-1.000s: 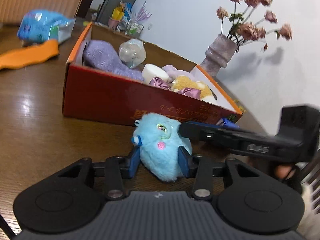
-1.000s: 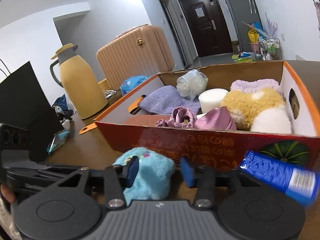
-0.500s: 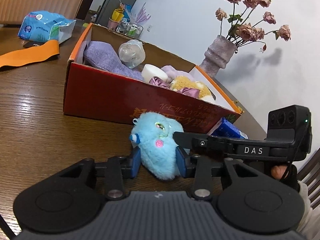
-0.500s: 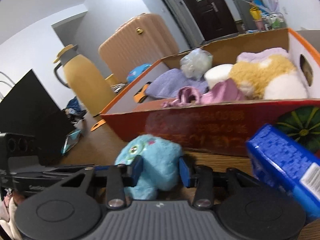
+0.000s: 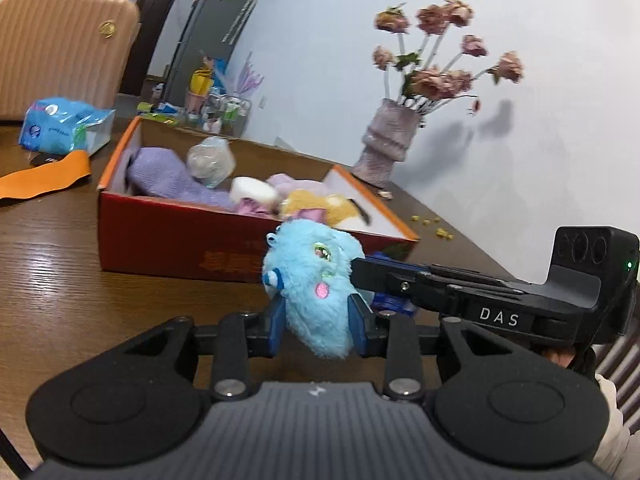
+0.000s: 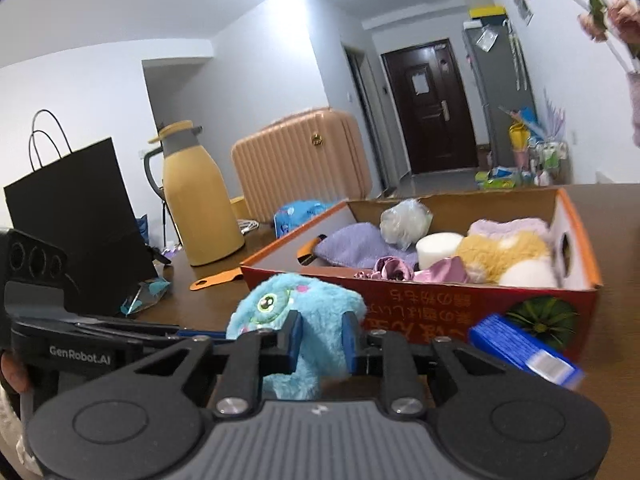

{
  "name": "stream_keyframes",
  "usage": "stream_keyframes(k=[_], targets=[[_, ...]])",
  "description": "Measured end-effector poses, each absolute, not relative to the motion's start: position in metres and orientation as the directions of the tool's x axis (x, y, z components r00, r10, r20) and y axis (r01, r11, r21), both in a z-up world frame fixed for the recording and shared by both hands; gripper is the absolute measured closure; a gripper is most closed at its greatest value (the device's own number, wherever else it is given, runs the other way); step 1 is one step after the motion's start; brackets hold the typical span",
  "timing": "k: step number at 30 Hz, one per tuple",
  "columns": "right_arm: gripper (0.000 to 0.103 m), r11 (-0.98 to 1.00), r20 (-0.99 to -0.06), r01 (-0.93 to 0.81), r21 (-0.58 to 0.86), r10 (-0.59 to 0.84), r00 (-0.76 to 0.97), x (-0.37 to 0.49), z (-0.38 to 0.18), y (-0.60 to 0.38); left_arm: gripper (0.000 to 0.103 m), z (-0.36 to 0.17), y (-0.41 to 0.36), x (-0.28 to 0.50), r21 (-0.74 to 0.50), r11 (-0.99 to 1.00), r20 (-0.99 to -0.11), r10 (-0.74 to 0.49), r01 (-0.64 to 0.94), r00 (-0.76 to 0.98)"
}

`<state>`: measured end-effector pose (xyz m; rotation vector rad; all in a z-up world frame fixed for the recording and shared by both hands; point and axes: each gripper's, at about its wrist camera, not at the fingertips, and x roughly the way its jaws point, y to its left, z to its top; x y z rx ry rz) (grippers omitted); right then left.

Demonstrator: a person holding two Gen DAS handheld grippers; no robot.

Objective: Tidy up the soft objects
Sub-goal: 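Carry the blue plush into the red box and open both grippers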

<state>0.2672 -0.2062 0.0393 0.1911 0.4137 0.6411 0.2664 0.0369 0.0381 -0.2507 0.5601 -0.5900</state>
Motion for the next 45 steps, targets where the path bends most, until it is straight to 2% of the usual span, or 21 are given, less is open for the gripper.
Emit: stream_keyframes(k=[4, 8, 13, 15, 17, 19, 22, 26, 31, 33, 35, 37, 39, 45], targets=[[0.082, 0.795, -0.303, -0.517, 0.319, 0.602, 0.739, 0.271, 0.064, -0.214, 0.070, 0.064, 0.035, 0.282, -0.368, 0.794, -0.406, -0.605, 0.484, 0.685], [0.082, 0.806, -0.312, -0.503, 0.313, 0.587, 0.747, 0.324, 0.095, -0.205, 0.070, 0.085, 0.044, 0.343, -0.360, 0.800, -0.413, -0.598, 0.480, 0.687], [0.082, 0.829, -0.480, -0.438, 0.346, 0.558, 0.677, 0.435, 0.084, -0.180, 0.071, 0.063, 0.060, 0.445, -0.466, 0.812, -0.531, -0.575, 0.352, 0.623], [0.083, 0.840, -0.526, -0.423, 0.340, 0.542, 0.655, 0.463, 0.077, -0.168, 0.071, 0.047, 0.062, 0.469, -0.454, 0.828, -0.591, -0.557, 0.330, 0.584], [0.083, 0.860, -0.592, -0.406, 0.311, 0.509, 0.625, 0.487, 0.067, -0.150, 0.071, 0.039, 0.064, 0.486, -0.451, 0.837, -0.582, -0.538, 0.309, 0.609], [0.084, 0.880, -0.666, -0.378, 0.287, 0.467, 0.582, 0.506, 0.057, -0.139, 0.070, 0.038, 0.057, 0.497, -0.403, 0.863, -0.625, -0.502, 0.303, 0.597], [0.084, 0.877, -0.700, -0.373, 0.303, 0.470, 0.538, 0.517, 0.054, -0.137, 0.069, 0.040, 0.055, 0.506, -0.386, 0.870, -0.652, -0.492, 0.306, 0.577], [0.083, 0.860, -0.717, -0.353, 0.369, 0.505, 0.480, 0.527, 0.045, -0.143, 0.068, 0.034, 0.042, 0.502, -0.318, 0.892, -0.668, -0.451, 0.320, 0.592], [0.083, 0.863, -0.737, -0.395, 0.316, 0.485, 0.470, 0.505, 0.045, -0.142, 0.068, 0.032, 0.033, 0.479, -0.308, 0.891, -0.701, -0.450, 0.334, 0.554], [0.083, 0.853, -0.731, -0.416, 0.316, 0.498, 0.466, 0.498, 0.047, -0.145, 0.062, 0.034, 0.028, 0.467, -0.275, 0.896, -0.706, -0.435, 0.350, 0.559], [0.076, 0.857, -0.718, -0.424, 0.293, 0.490, 0.494, 0.488, 0.052, -0.149, 0.054, 0.036, 0.028, 0.459, -0.267, 0.899, -0.691, -0.430, 0.347, 0.581], [0.070, 0.853, -0.681, -0.433, 0.290, 0.502, 0.533, 0.474, 0.063, -0.157, 0.053, 0.039, 0.030, 0.451, -0.277, 0.903, -0.684, -0.426, 0.329, 0.592], [0.065, 0.845, -0.645, -0.437, 0.307, 0.523, 0.557, 0.457, 0.081, -0.171, 0.044, 0.049, 0.032, 0.438, -0.276, 0.908, -0.668, -0.416, 0.314, 0.617], [0.047, 0.870, -0.564, -0.456, 0.188, 0.476, 0.675, 0.375, 0.135, -0.225, 0.038, 0.087, 0.045, 0.374, -0.257, 0.916, -0.602, -0.401, 0.308, 0.691]])
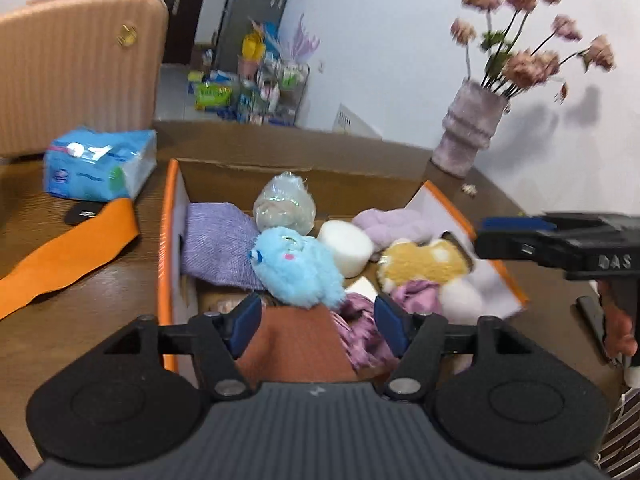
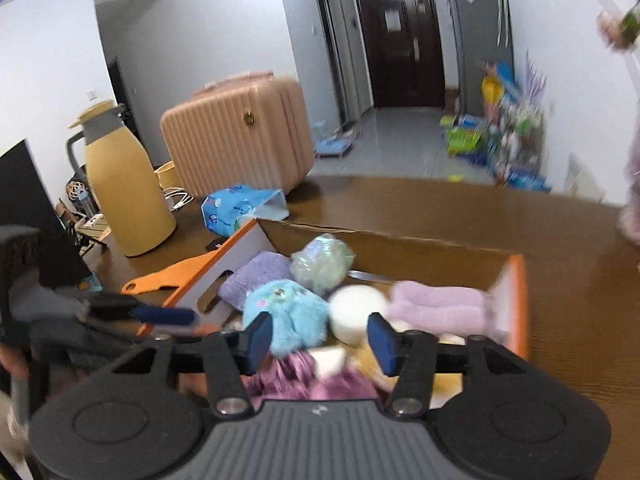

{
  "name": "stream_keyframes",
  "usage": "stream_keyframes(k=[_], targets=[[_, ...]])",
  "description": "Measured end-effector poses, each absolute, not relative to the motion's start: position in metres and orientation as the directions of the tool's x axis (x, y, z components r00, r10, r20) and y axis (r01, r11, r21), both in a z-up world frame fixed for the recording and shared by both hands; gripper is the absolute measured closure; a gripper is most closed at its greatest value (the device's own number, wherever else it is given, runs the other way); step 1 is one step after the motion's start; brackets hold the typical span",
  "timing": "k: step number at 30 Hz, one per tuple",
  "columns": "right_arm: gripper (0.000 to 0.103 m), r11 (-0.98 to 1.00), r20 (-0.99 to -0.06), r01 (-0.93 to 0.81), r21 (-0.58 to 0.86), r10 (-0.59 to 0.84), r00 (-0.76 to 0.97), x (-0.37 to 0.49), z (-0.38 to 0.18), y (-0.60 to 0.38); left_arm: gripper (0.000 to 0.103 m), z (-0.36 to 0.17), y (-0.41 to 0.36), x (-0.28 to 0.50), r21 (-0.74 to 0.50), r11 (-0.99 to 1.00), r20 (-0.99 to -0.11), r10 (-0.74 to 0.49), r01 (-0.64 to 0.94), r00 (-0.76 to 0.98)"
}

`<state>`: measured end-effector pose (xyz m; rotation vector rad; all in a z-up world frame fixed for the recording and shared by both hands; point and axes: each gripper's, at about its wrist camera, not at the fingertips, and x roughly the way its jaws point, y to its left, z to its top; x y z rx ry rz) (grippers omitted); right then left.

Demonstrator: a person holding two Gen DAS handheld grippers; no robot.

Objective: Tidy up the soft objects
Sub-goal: 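Carry the blue plush into the red box and open both grippers, then move both grippers back to the blue-and-white carton on the table, then grasp the blue-and-white carton with both grippers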

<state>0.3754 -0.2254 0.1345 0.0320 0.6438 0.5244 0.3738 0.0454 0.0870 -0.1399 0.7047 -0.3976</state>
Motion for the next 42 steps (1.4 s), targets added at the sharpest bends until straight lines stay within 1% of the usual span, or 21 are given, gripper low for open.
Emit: stream_keyframes(k=[1, 3, 6, 10, 15, 20, 21, 22, 24, 25, 27, 28, 29, 30, 31, 32, 35, 37, 39, 40, 42], targets=[[0.045, 0.874, -0.554, -0.456, 0.165, 0.465, 0.691, 0.362, 0.136, -0.238, 0.037, 0.089, 0.047, 0.359, -0.250, 0.916, -0.581, -0.401, 0.314, 0.708], [0.042, 0.878, -0.521, -0.468, 0.105, 0.449, 0.726, 0.327, 0.132, -0.258, 0.026, 0.087, 0.047, 0.324, -0.229, 0.916, -0.534, -0.401, 0.330, 0.744], [0.041, 0.891, -0.511, -0.449, 0.064, 0.416, 0.752, 0.274, 0.102, -0.280, 0.026, 0.066, 0.038, 0.281, -0.206, 0.927, -0.537, -0.375, 0.313, 0.756], [0.041, 0.896, -0.470, -0.428, 0.116, 0.429, 0.771, 0.217, 0.061, -0.298, 0.021, 0.035, 0.016, 0.228, -0.214, 0.914, -0.523, -0.405, 0.345, 0.750], [0.041, 0.907, -0.446, -0.377, 0.189, 0.421, 0.789, 0.213, 0.038, -0.309, 0.021, 0.034, -0.019, 0.229, -0.163, 0.891, -0.552, -0.438, 0.423, 0.709], [0.042, 0.930, -0.405, -0.341, 0.135, 0.366, 0.838, 0.249, 0.038, -0.307, 0.021, 0.044, -0.042, 0.265, -0.178, 0.884, -0.537, -0.456, 0.433, 0.709], [0.048, 0.935, -0.403, -0.337, 0.110, 0.352, 0.845, 0.257, 0.036, -0.305, 0.021, 0.044, -0.045, 0.272, -0.180, 0.885, -0.531, -0.455, 0.430, 0.715], [0.060, 0.937, -0.402, -0.338, 0.089, 0.344, 0.848, 0.266, 0.034, -0.301, 0.021, 0.044, -0.047, 0.279, -0.186, 0.884, -0.526, -0.458, 0.428, 0.717], [0.077, 0.919, -0.415, -0.384, 0.087, 0.384, 0.825, 0.281, 0.030, -0.295, 0.023, 0.045, -0.046, 0.291, -0.203, 0.881, -0.527, -0.465, 0.427, 0.711], [0.082, 0.900, -0.412, -0.425, 0.098, 0.425, 0.806, 0.281, 0.030, -0.292, 0.023, 0.046, -0.044, 0.295, -0.212, 0.880, -0.525, -0.469, 0.425, 0.710], [0.086, 0.834, -0.435, -0.549, 0.056, 0.516, 0.738, 0.266, 0.031, -0.278, 0.024, 0.048, -0.038, 0.300, -0.240, 0.862, -0.521, -0.502, 0.447, 0.690], [0.084, 0.792, -0.464, -0.609, 0.049, 0.558, 0.688, 0.258, 0.029, -0.271, 0.024, 0.048, -0.036, 0.302, -0.256, 0.848, -0.519, -0.526, 0.465, 0.674], [0.082, 0.754, -0.498, -0.655, 0.060, 0.591, 0.635, 0.250, 0.026, -0.267, 0.024, 0.047, -0.034, 0.304, -0.273, 0.831, -0.522, -0.551, 0.484, 0.651], [0.069, 0.734, -0.509, -0.675, 0.079, 0.612, 0.606, 0.244, 0.023, -0.266, 0.024, 0.044, -0.036, 0.307, -0.282, 0.819, -0.535, -0.566, 0.499, 0.627], [0.055, 0.733, -0.507, -0.673, 0.103, 0.620, 0.598, 0.240, 0.020, -0.270, 0.025, 0.040, -0.039, 0.309, -0.282, 0.812, -0.551, -0.573, 0.511, 0.606], [0.051, 0.751, -0.504, -0.648, 0.131, 0.613, 0.609, 0.238, 0.018, -0.277, 0.028, 0.035, -0.043, 0.311, -0.276, 0.803, -0.574, -0.578, 0.528, 0.580], [0.050, 0.810, -0.473, -0.530, 0.252, 0.581, 0.663, 0.240, 0.015, -0.304, 0.036, 0.021, -0.051, 0.320, -0.287, 0.780, -0.607, -0.598, 0.557, 0.524], [0.050, 0.810, -0.453, -0.473, 0.348, 0.587, 0.671, 0.248, 0.010, -0.317, 0.043, 0.013, -0.049, 0.330, -0.331, 0.782, -0.603, -0.606, 0.528, 0.519], [0.057, 0.790, -0.443, -0.443, 0.425, 0.608, 0.659, 0.261, 0.005, -0.321, 0.060, 0.007, -0.044, 0.337, -0.400, 0.763, -0.603, -0.636, 0.507, 0.482], [0.061, 0.775, -0.435, -0.434, 0.458, 0.622, 0.652, 0.267, 0.002, -0.321, 0.064, 0.006, -0.041, 0.338, -0.438, 0.745, -0.596, -0.660, 0.504, 0.458], [0.064, 0.758, -0.427, -0.414, 0.504, 0.635, 0.643, 0.278, -0.003, -0.317, 0.066, 0.010, -0.040, 0.336, -0.463, 0.731, -0.605, -0.673, 0.501, 0.424]])
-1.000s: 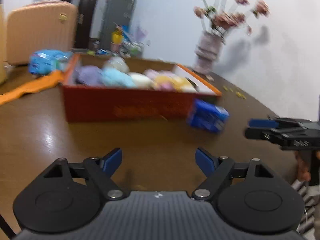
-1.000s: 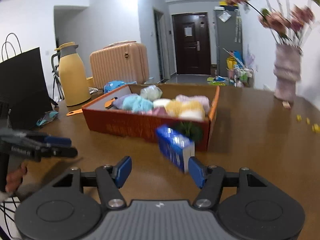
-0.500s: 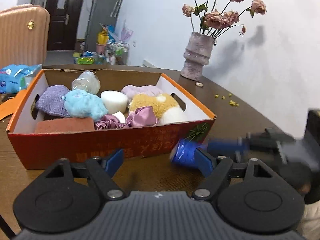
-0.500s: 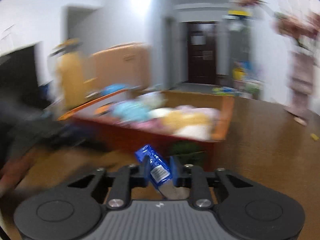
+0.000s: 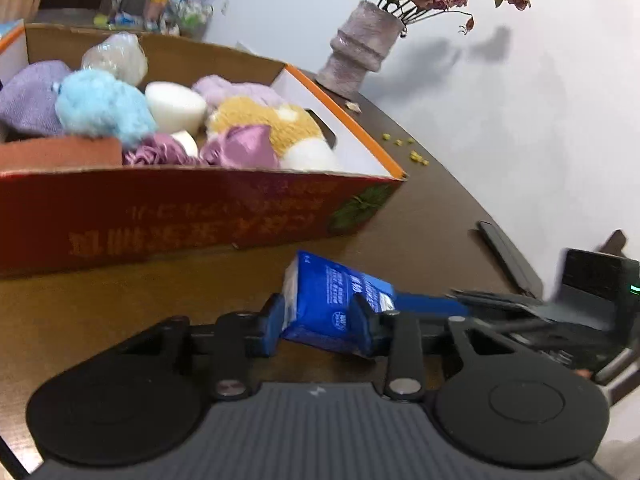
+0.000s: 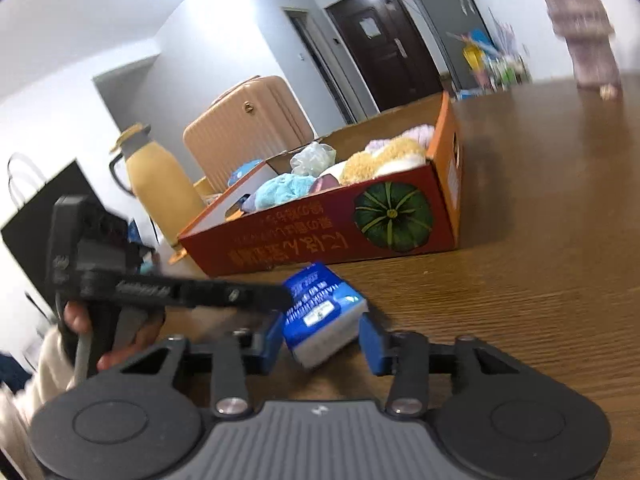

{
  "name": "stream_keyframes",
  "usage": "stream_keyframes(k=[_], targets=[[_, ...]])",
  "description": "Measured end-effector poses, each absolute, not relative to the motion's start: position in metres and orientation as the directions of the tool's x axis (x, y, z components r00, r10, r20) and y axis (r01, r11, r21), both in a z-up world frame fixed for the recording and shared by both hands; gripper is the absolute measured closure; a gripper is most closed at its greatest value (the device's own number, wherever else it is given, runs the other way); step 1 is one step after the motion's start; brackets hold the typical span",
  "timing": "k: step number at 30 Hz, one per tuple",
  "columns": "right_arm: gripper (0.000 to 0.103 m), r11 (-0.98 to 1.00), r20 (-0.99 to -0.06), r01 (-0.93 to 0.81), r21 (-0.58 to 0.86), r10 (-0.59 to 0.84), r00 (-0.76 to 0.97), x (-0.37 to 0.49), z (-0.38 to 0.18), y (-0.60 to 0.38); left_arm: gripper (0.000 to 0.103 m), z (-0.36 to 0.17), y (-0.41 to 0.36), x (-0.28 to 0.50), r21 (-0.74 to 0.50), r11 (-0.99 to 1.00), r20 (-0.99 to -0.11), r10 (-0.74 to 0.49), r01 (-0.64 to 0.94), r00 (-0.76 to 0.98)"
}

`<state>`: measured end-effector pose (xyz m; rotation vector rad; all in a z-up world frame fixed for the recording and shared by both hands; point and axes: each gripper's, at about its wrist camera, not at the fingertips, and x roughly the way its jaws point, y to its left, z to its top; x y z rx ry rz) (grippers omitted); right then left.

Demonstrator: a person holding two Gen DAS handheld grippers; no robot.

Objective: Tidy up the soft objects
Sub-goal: 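Grasp the blue-and-white carton with both grippers, then lift the carton with both grippers and lower it into the red box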

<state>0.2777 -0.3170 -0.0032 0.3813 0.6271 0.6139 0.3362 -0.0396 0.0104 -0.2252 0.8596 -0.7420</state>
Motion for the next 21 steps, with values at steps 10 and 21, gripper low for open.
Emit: stream_keyframes(k=[10, 21], targets=[[0.079, 0.758, -0.443, -0.398, 0.517, 0.634, 0.634, 0.306, -0.009, -0.302, 0.065, 0.012, -0.018, 0.345, -0.493, 0.779, -0.593, -0.627, 0.387, 0.505], [0.077, 0.770, -0.452, -0.395, 0.500, 0.622, 0.640, 0.318, -0.010, -0.293, 0.068, 0.008, -0.026, 0.341, -0.448, 0.796, -0.604, -0.605, 0.408, 0.518]])
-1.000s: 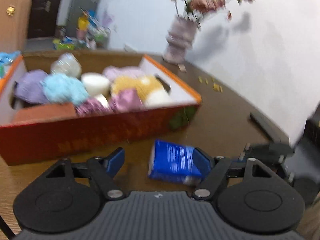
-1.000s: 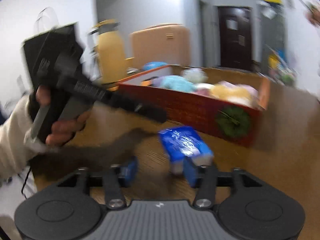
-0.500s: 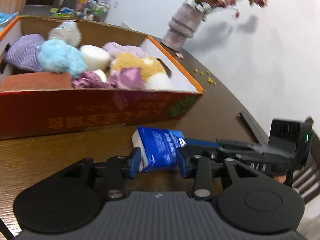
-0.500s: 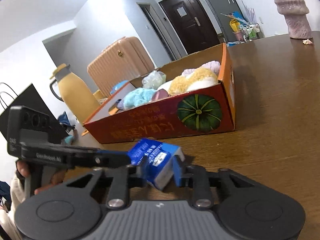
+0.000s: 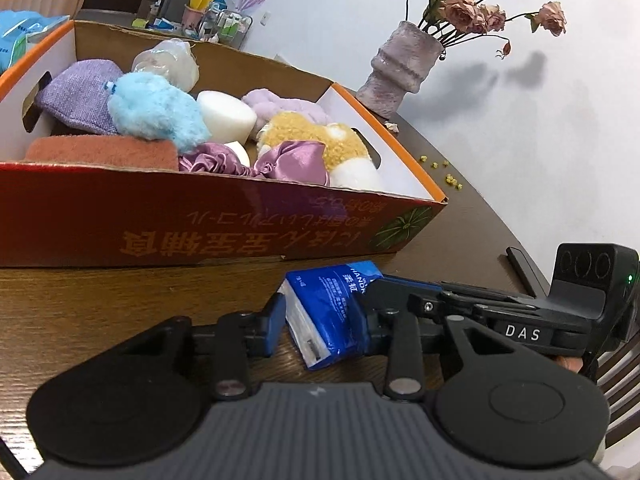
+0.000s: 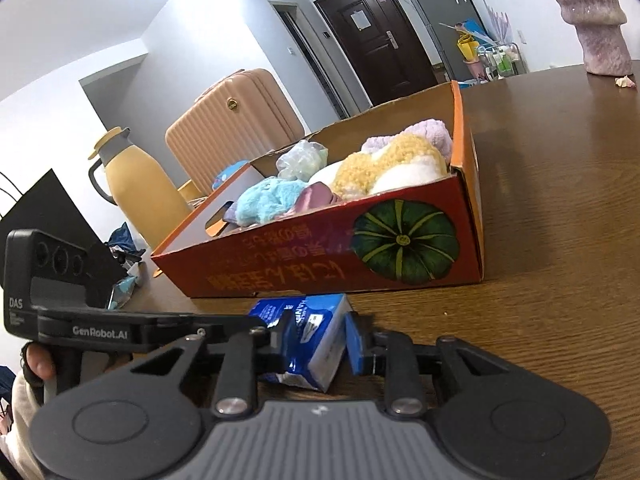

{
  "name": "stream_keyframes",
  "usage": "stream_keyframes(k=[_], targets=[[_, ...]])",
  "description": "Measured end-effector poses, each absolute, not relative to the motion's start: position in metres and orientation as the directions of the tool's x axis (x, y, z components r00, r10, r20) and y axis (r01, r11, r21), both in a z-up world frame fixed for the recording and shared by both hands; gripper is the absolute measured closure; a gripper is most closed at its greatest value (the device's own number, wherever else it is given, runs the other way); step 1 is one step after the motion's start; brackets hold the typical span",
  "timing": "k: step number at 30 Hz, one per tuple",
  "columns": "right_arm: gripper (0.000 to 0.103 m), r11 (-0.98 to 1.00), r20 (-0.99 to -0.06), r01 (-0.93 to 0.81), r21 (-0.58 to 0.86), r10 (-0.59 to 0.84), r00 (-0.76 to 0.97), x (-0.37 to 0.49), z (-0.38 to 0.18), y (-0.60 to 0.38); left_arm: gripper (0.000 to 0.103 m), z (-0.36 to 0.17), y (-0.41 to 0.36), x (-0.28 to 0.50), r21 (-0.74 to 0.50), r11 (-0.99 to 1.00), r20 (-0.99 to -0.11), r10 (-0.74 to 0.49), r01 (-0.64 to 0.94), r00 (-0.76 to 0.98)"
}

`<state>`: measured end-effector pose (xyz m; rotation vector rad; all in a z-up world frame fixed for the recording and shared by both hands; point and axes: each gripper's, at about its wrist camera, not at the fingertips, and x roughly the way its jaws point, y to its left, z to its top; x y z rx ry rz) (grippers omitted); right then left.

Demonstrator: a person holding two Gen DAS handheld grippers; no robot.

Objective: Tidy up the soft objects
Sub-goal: 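Lift the carton with both grippers and lower it into the red box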

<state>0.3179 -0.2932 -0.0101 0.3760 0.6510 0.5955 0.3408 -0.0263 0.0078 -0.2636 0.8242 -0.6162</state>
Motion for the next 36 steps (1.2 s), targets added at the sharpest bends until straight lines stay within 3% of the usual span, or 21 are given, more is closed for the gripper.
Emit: stream_keyframes(k=[7, 12, 19, 26, 31, 36], targets=[[0.078, 0.778, -0.452, -0.403, 0.482, 0.615, 0.646, 0.312, -0.009, -0.290, 0.069, 0.007, -0.023, 0.330, -0.457, 0.787, -0.590, -0.617, 0.415, 0.521], [0.079, 0.789, -0.448, -0.404, 0.463, 0.602, 0.661, 0.263, -0.003, -0.282, 0.069, 0.006, -0.014, 0.277, -0.480, 0.778, -0.553, -0.627, 0.406, 0.548], [0.080, 0.787, -0.366, -0.468, 0.403, 0.607, 0.706, 0.217, 0.039, -0.272, 0.069, 0.033, 0.002, 0.244, -0.496, 0.766, -0.469, -0.632, 0.409, 0.616], [0.082, 0.769, -0.346, -0.577, 0.274, 0.639, 0.687, 0.300, 0.105, -0.221, 0.069, 0.094, 0.042, 0.304, -0.431, 0.839, -0.418, -0.512, 0.332, 0.751], [0.082, 0.729, -0.448, -0.636, 0.254, 0.671, 0.591, 0.399, 0.124, -0.161, 0.069, 0.117, 0.074, 0.359, -0.357, 0.905, -0.464, -0.387, 0.232, 0.797], [0.081, 0.707, -0.558, -0.662, 0.249, 0.663, 0.499, 0.477, 0.111, -0.113, 0.069, 0.099, 0.082, 0.409, -0.297, 0.944, -0.555, -0.294, 0.145, 0.778]])
